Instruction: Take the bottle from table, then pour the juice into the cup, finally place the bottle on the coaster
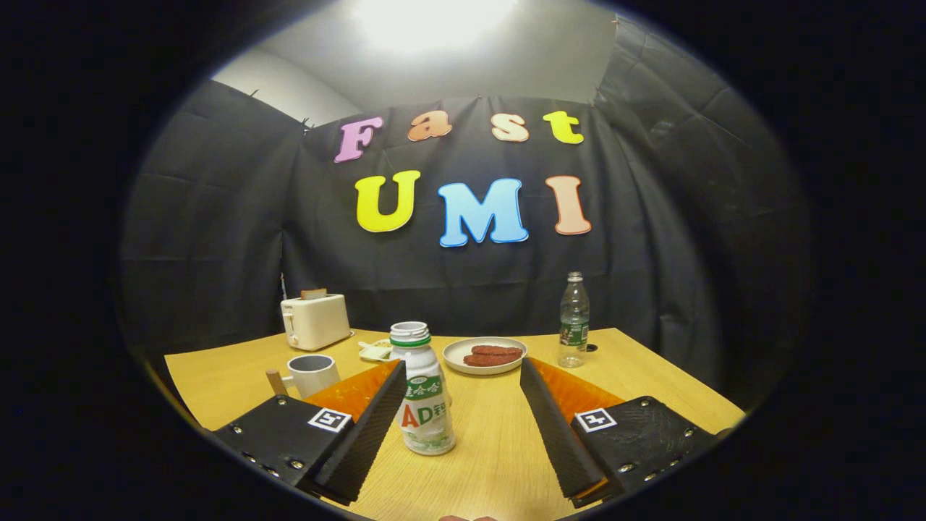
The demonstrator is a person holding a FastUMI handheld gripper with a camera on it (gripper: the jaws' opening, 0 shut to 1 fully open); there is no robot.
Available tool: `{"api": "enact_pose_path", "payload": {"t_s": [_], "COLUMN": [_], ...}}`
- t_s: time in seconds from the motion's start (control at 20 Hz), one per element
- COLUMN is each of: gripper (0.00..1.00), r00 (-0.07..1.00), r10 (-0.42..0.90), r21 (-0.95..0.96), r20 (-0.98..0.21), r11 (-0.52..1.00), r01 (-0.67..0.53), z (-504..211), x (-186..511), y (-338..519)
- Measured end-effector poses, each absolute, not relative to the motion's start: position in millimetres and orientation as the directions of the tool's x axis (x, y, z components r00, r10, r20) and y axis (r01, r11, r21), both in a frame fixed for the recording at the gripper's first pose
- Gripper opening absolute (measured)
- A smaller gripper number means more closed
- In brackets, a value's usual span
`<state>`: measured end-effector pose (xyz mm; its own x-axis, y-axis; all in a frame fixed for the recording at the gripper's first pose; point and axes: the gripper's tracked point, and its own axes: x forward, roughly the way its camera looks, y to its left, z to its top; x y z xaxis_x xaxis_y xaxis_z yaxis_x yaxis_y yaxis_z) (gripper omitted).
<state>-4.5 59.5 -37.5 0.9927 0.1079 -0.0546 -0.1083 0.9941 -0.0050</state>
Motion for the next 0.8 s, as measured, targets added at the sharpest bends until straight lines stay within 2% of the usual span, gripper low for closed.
{"api": "enact_pose_path", "payload": {"t_s": [0.2,0.8], "gripper": [0.97,0.97], "r00": [0.988,0.986], "r10": [0.143,0.132], "r21": [-0.013,-0.013], "r20": [-0.058,-0.105], "r11": [0.989,0.991], "r01": [-0.144,-0.134], "z": [-52.4,-87.1], "x": [2.1,42.1], "y": [81.6,108.3]}}
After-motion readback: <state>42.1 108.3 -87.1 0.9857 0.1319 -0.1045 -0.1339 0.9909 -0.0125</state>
